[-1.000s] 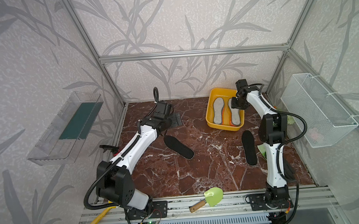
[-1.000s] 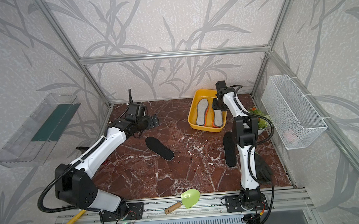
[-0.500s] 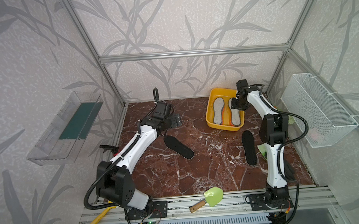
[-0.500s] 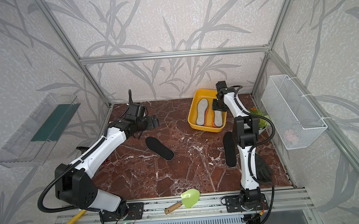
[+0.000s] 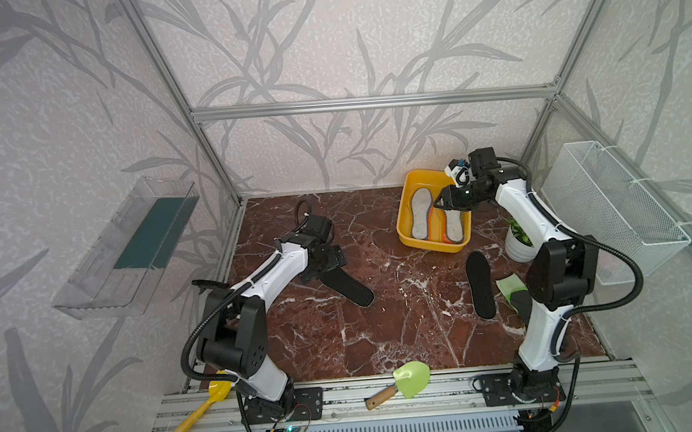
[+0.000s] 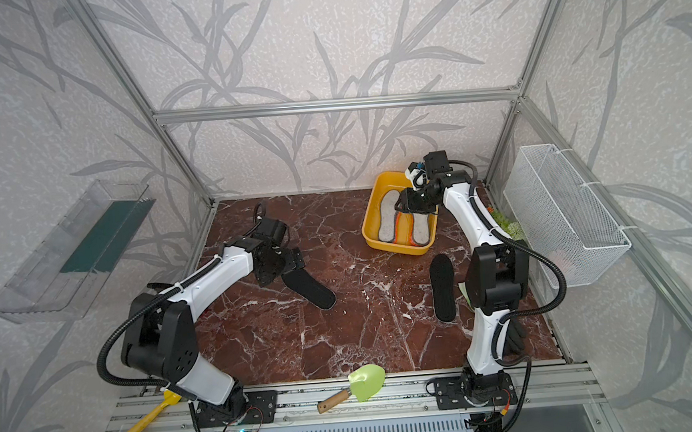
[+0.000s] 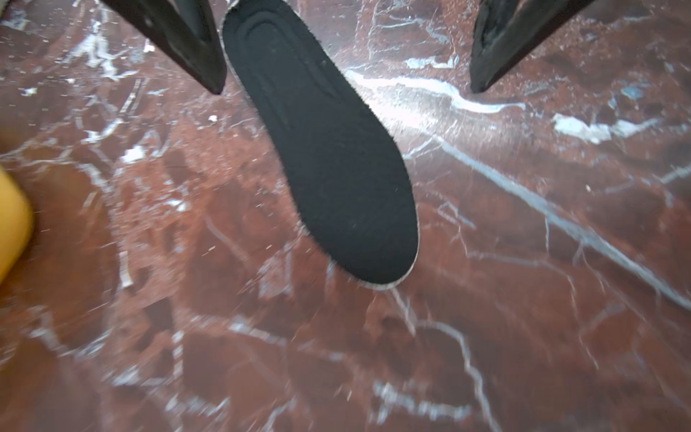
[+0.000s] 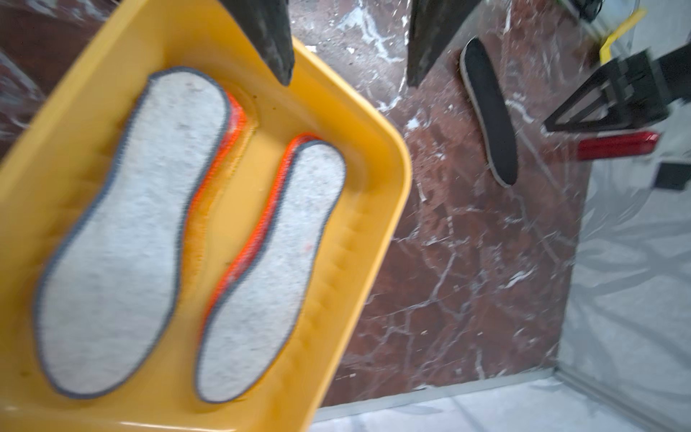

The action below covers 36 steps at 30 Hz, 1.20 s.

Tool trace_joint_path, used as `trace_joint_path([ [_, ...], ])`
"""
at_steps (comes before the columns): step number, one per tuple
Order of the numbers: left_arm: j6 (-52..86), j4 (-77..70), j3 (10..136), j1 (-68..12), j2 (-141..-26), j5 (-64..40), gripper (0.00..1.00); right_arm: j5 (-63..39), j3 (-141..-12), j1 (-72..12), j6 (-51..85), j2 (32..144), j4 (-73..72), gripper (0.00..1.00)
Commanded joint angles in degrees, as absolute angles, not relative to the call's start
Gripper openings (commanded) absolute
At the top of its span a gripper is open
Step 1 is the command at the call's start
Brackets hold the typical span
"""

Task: Put the insoles into the storage box
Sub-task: Place the insole in the storage box, then pick up the insole from the center of the board.

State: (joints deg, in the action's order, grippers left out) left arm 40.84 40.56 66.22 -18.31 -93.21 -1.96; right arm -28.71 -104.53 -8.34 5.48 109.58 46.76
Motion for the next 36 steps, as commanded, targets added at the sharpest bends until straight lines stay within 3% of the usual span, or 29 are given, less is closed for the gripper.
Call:
trace_joint_path([
  [1, 44.4, 42.78, 64.75, -18.15, -93.19, -3.42, 0.99, -34.7, -102.73, -14.48, -2.98, 107.0, 49.55, 0.49],
  [9, 46.46, 42.71, 61.79, -16.16, -88.9, -2.0, 0.99, -27.45, -97.72, -31.75, -9.58, 108.95, 50.47, 0.49],
  [17, 49.38, 36.27, 54.17, -11.19, -82.72, -6.4, 0.99, -23.48, -96.28, -40.52, -8.45, 115.17, 49.14, 0.5],
  [36, 46.98, 33.98, 51.01, -6.71, -76.93, -7.63, 0.99, -7.09, -102.89, -49.02, -4.31, 127.65, 47.81, 0.53],
])
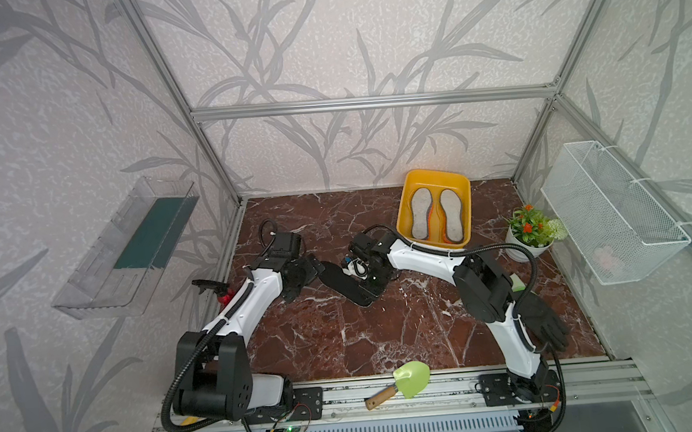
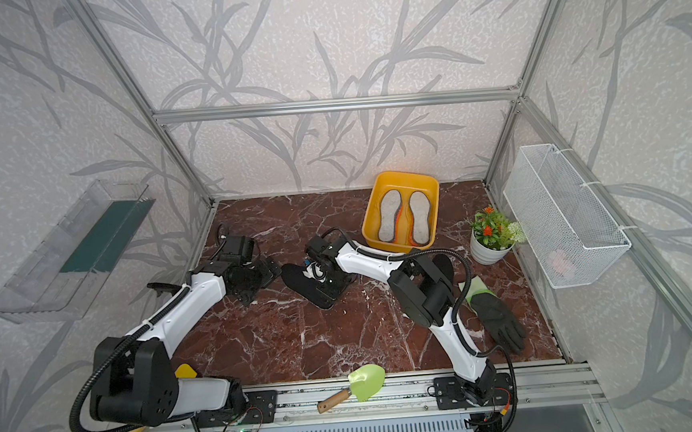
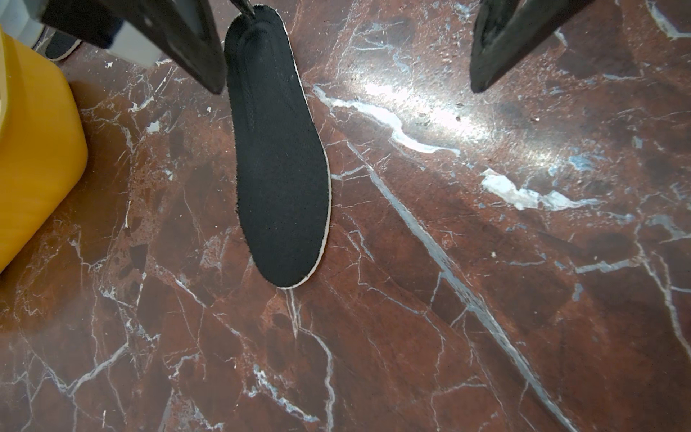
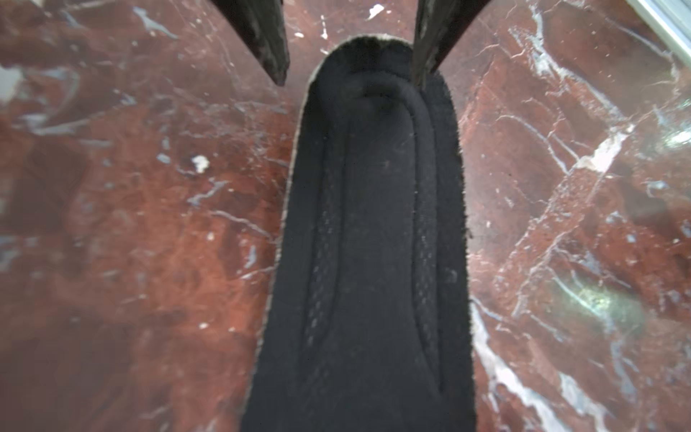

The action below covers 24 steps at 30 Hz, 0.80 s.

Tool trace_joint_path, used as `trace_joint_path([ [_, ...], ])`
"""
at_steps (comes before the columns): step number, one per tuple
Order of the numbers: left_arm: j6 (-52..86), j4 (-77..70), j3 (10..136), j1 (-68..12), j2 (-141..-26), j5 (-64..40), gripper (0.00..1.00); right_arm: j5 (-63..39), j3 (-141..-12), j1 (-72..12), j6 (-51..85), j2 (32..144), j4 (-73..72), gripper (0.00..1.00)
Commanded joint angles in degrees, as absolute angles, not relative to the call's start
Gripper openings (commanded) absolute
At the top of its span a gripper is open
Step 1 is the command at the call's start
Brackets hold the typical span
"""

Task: Put the insoles into the storage box
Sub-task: Pick up the insole from the center of the board.

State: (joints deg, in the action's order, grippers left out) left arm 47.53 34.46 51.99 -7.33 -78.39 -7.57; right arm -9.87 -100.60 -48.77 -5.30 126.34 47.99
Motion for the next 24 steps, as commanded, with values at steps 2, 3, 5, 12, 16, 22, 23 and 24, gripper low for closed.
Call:
trace_joint_path([
  [2, 46.94, 33.41, 50.72, -6.47, -76.7, -7.97, 0.99, -7.11, -103.19, -49.1, -4.0, 128.11, 47.48, 0.53],
  [3, 46.87, 33.25, 50.53, -6.28, -76.64, -8.06, 0.99, -7.21, -103.38, -49.17, -3.9, 128.51, 47.48, 0.53],
  [5, 46.73, 32.96, 50.3, -6.02, -76.36, -8.28, 0.99, -7.29, -103.75, -49.41, -3.69, 129.2, 47.67, 0.53],
  [12, 46.49, 31.84, 49.22, -5.15, -74.84, -9.05, 0.99, -6.25, -103.98, -50.47, -3.43, 130.88, 47.9, 0.53],
  [16, 46.23, 31.79, 49.09, -4.88, -74.29, -9.38, 0.99, -6.11, -103.64, -50.71, -3.29, 131.12, 47.99, 0.53],
  [22, 46.27, 31.42, 48.84, -4.76, -74.21, -9.58, 0.99, -5.72, -103.2, -51.27, -3.26, 131.0, 48.1, 0.53],
  [23, 46.31, 31.55, 48.85, -4.78, -74.34, -9.64, 0.99, -5.39, -103.02, -51.47, -3.28, 131.05, 48.01, 0.53],
  [24, 46.32, 31.45, 48.87, -4.75, -74.44, -9.59, 0.99, -5.28, -102.9, -51.67, -3.34, 131.13, 47.94, 0.53],
])
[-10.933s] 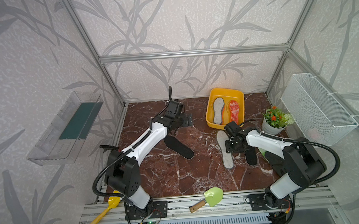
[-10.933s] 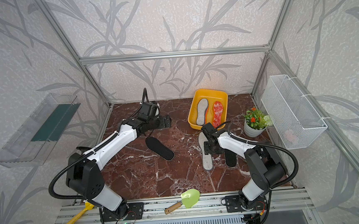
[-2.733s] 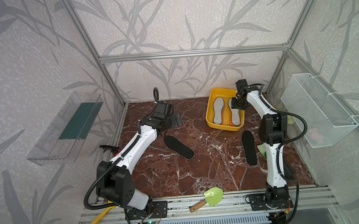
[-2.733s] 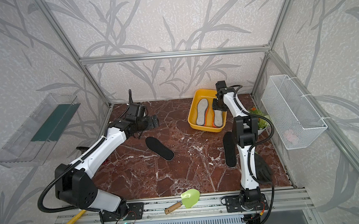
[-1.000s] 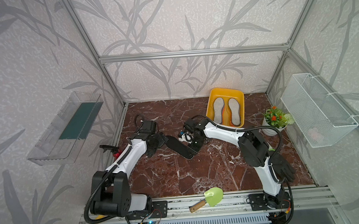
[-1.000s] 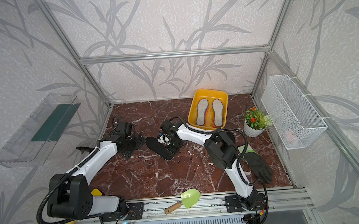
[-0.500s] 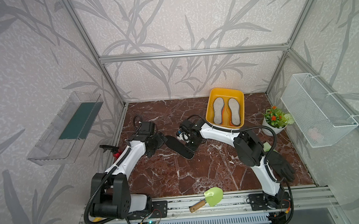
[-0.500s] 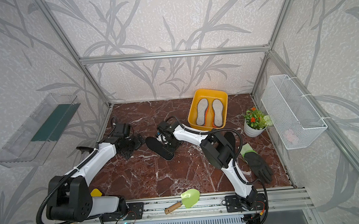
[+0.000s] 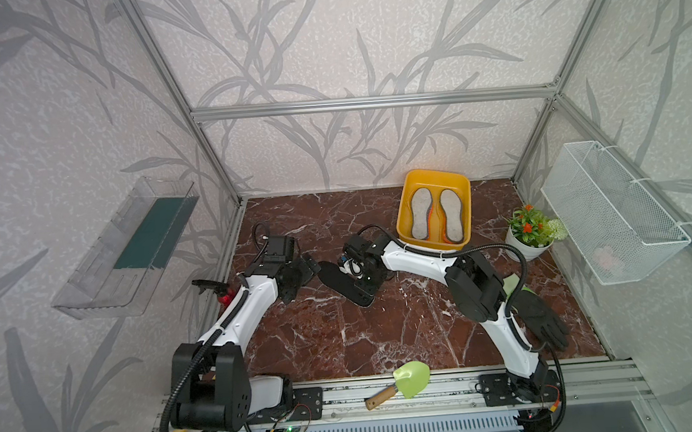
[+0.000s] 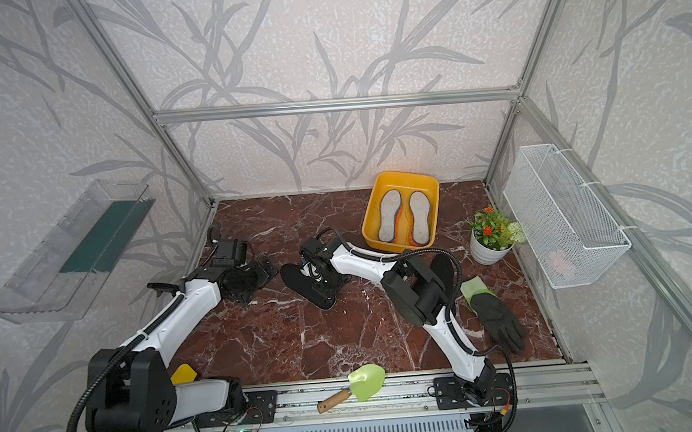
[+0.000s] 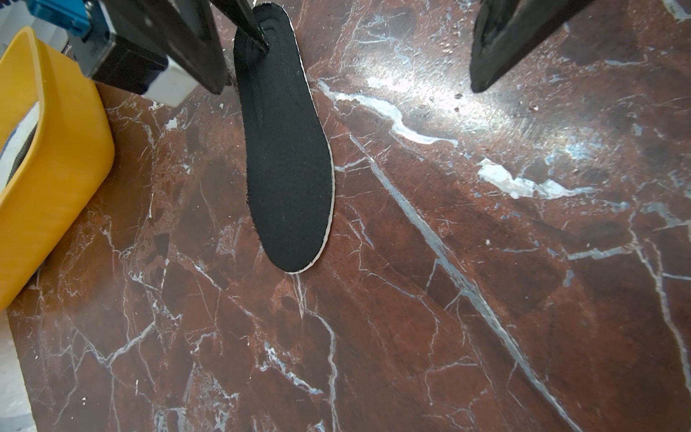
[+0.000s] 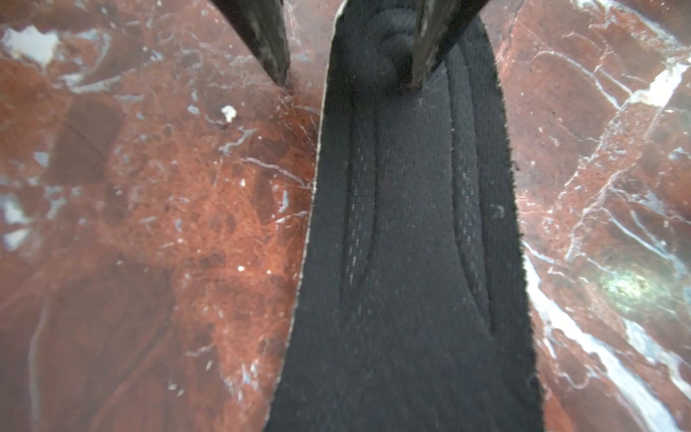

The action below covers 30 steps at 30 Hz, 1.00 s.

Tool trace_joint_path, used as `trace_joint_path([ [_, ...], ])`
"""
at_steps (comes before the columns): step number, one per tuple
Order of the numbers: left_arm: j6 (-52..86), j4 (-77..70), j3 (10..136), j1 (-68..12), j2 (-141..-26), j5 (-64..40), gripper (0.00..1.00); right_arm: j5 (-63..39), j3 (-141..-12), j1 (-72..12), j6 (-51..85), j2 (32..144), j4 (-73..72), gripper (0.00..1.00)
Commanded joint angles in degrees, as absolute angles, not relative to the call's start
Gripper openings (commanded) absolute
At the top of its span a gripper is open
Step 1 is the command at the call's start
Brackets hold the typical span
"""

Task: Put the insoles into the storage box
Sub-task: Pick up the insole from the center of the board.

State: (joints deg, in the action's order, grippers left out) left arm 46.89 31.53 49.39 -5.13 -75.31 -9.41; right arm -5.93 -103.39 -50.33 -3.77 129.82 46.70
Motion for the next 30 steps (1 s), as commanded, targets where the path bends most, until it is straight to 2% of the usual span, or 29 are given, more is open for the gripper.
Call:
trace_joint_path([
  [1, 46.29, 31.47, 48.88, -4.8, -74.5, -9.61, 0.99, -5.19, -102.7, -51.82, -3.27, 131.29, 47.94, 0.53],
  [5, 46.27, 31.55, 48.96, -4.68, -74.57, -9.51, 0.99, -3.8, -102.08, -52.25, -2.94, 131.68, 47.89, 0.51],
  [7, 46.23, 31.61, 49.04, -4.72, -74.52, -9.39, 0.99, -3.28, -101.61, -52.38, -2.83, 131.9, 47.85, 0.47],
  [12, 46.19, 31.9, 48.95, -4.64, -74.04, -9.22, 0.99, -2.98, -99.82, -52.38, -2.16, 131.17, 47.51, 0.22],
  [18, 46.49, 32.02, 48.43, -4.48, -73.21, -8.86, 0.99, -3.8, -96.4, -52.36, -1.22, 129.16, 45.2, 0.0],
  [25, 46.67, 31.99, 48.87, -4.38, -72.83, -8.87, 0.99, -5.01, -94.35, -51.78, 0.16, 126.84, 41.43, 0.0],
  [30, 47.72, 30.56, 48.26, -4.19, -71.22, -8.47, 0.99, -10.09, -89.06, -49.19, 3.19, 120.51, 33.38, 0.0],
])
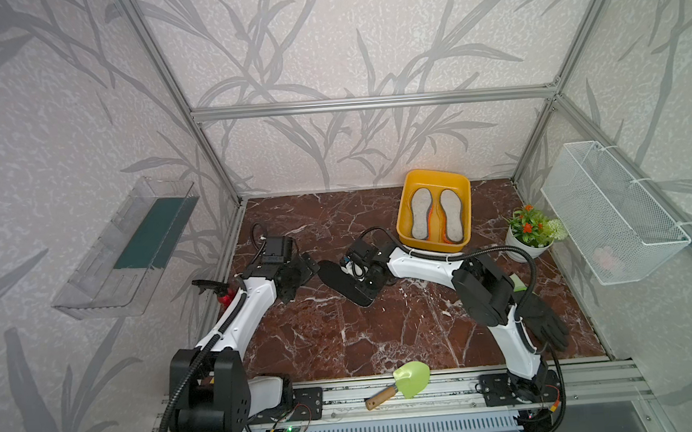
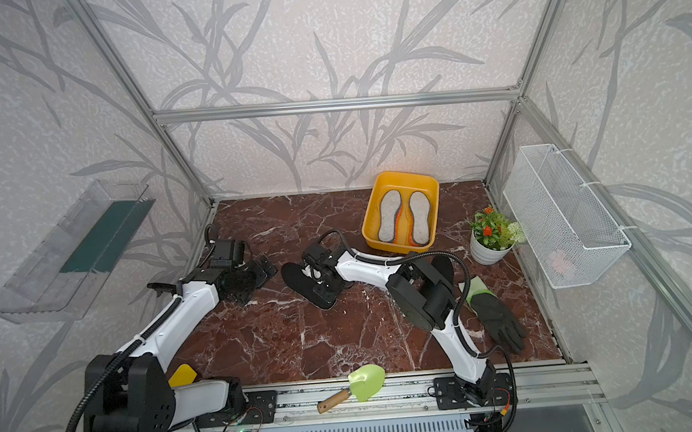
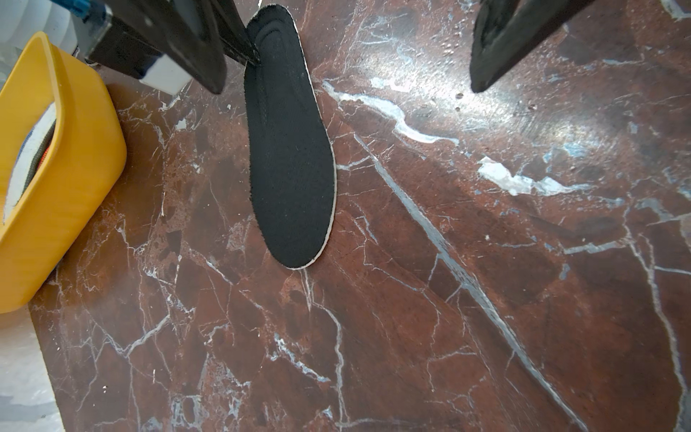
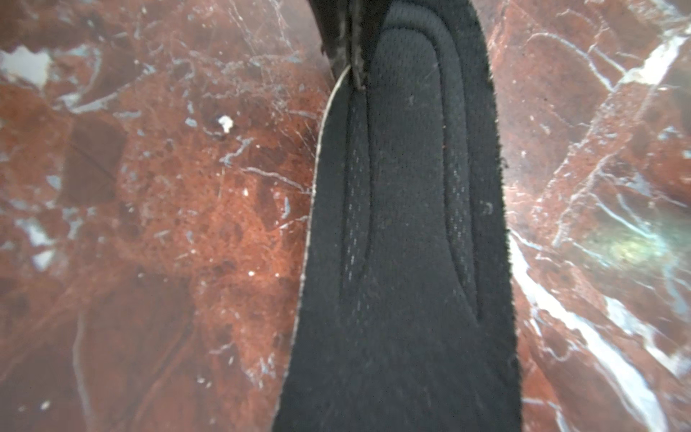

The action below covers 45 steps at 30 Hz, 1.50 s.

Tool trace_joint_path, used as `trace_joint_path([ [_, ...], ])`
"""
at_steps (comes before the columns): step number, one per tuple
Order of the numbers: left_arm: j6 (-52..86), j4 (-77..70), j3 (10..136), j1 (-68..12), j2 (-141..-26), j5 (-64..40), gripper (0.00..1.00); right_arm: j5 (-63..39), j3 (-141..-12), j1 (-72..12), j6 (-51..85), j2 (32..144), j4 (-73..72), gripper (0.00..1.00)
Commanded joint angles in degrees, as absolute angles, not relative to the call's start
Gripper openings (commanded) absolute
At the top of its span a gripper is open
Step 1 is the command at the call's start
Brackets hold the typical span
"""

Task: Put the insoles into the storage box
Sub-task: Pick up the insole from the center of the board.

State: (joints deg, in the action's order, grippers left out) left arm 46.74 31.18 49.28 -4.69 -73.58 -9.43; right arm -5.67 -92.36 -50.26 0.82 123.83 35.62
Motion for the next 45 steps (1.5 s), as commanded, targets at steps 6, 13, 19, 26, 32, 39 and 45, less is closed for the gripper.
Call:
trace_joint_path([
  [6, 48.74, 29.41, 48.22, -3.73, -68.5, -7.08, 0.99, -15.5, -86.13, -46.87, 3.86, 114.57, 28.54, 0.0],
  [13, 48.79, 29.55, 49.03, -3.16, -67.76, -7.05, 0.99, -16.01, -85.5, -45.12, 5.16, 110.07, 26.94, 0.0],
  [19, 49.02, 28.94, 50.17, -2.79, -68.48, -8.85, 0.99, -16.91, -82.87, -40.88, 8.19, 103.33, 23.76, 0.0],
  [26, 49.05, 28.95, 52.94, -2.55, -69.19, -12.96, 0.99, -10.63, -78.38, -31.36, 18.14, 93.29, 19.19, 0.0],
  [32, 48.52, 30.18, 54.8, -2.53, -68.47, -12.94, 0.99, -4.91, -76.78, -21.96, 27.86, 91.03, 17.83, 0.0],
  [39, 48.94, 29.82, 54.63, -2.55, -68.57, -13.88, 0.99, -4.57, -85.42, -15.34, 28.17, 101.3, 23.62, 0.0],
  [45, 48.82, 29.62, 54.59, -2.51, -68.94, -14.16, 0.99, -5.21, -94.83, -14.3, 24.51, 111.79, 29.0, 0.0],
])
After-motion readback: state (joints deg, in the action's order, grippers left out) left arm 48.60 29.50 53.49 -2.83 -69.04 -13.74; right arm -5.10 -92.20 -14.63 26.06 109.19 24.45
